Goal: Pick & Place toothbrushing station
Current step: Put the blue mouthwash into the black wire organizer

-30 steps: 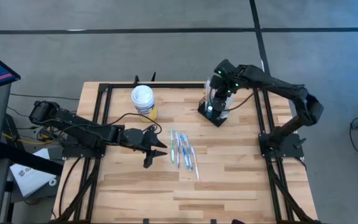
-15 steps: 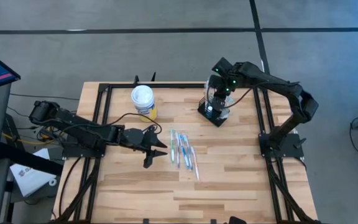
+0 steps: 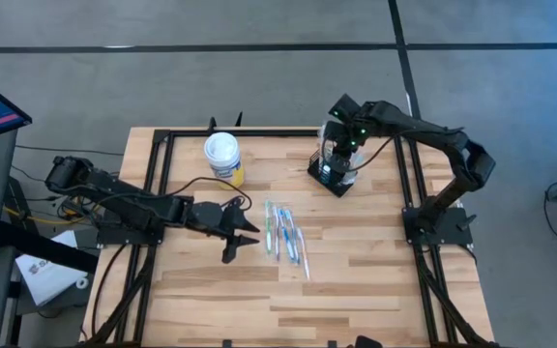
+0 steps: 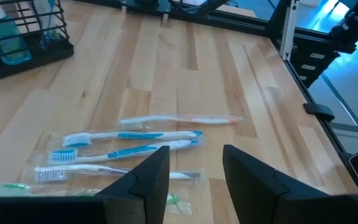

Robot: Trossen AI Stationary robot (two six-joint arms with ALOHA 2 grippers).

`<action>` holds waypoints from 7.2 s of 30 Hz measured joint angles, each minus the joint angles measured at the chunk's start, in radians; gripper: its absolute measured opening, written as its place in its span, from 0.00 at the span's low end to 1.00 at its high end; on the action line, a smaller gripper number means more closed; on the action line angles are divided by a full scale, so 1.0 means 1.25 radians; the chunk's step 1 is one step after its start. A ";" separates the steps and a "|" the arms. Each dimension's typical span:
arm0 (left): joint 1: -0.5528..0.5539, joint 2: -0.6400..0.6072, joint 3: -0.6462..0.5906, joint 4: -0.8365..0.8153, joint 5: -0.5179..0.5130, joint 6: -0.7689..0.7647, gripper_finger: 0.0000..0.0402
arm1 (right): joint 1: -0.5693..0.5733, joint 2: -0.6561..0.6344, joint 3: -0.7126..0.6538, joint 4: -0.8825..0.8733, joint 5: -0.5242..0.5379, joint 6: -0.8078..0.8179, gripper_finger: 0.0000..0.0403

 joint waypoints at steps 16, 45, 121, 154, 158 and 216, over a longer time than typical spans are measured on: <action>-0.006 0.000 0.000 0.002 0.001 -0.005 0.36 | -0.017 0.000 -0.014 0.012 -0.001 -0.013 0.21; -0.011 0.000 0.000 0.003 0.000 -0.005 0.36 | -0.053 -0.017 -0.068 0.068 -0.065 -0.027 0.21; -0.011 0.000 0.000 -0.004 -0.013 -0.006 0.36 | -0.009 -0.022 -0.178 0.157 -0.109 0.027 0.21; -0.011 0.000 0.000 -0.004 -0.013 -0.006 0.36 | -0.004 0.000 -0.179 0.168 -0.099 0.035 0.21; -0.011 0.000 0.000 -0.004 -0.013 -0.006 0.36 | -0.004 0.000 -0.179 0.168 -0.097 0.036 0.21; -0.011 0.000 0.000 -0.004 -0.013 -0.006 0.36 | 0.006 -0.002 -0.115 0.057 -0.081 0.066 0.29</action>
